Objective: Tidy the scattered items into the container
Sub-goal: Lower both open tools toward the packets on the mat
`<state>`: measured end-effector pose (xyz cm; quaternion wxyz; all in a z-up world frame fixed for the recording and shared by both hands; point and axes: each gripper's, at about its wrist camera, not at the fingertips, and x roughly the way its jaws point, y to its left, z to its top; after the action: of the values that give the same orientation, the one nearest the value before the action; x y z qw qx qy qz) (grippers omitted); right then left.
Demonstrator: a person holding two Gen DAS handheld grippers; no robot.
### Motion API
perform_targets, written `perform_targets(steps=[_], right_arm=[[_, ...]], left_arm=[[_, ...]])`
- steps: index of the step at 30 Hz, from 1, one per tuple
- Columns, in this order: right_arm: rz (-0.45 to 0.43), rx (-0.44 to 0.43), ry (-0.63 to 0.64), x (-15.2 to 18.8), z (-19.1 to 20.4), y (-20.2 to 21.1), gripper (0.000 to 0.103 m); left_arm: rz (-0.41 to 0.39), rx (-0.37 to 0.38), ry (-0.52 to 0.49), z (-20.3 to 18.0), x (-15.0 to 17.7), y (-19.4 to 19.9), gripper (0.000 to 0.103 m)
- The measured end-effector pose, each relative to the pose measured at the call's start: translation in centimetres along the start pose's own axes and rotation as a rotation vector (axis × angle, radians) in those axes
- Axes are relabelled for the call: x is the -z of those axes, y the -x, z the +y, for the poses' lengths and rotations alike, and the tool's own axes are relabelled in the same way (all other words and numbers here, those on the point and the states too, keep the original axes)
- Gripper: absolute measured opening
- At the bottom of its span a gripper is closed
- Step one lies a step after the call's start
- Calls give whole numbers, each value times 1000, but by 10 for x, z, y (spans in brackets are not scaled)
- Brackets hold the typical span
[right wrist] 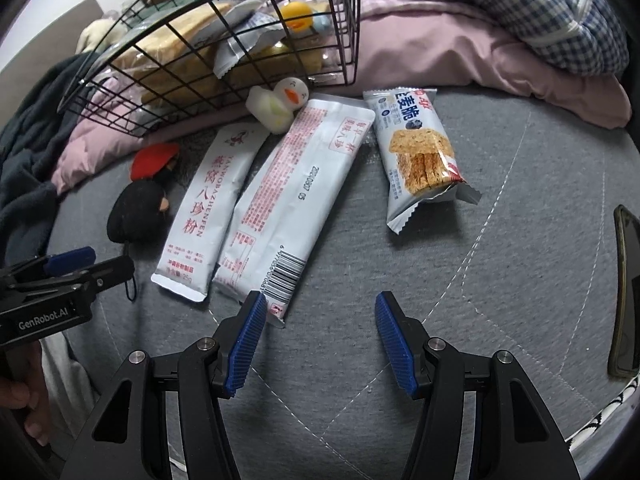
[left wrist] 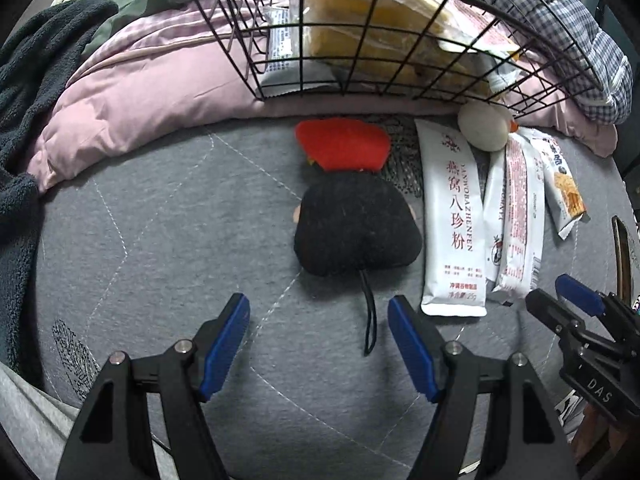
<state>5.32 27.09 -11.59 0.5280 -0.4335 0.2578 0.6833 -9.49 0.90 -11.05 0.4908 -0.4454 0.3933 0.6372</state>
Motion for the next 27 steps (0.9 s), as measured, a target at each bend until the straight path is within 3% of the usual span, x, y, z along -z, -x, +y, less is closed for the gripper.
perform_targets(steps=[27], right_arm=[[5, -2, 1, 2, -1, 1, 59]], left_arm=[[5, -6, -30, -5, 11, 0, 75]])
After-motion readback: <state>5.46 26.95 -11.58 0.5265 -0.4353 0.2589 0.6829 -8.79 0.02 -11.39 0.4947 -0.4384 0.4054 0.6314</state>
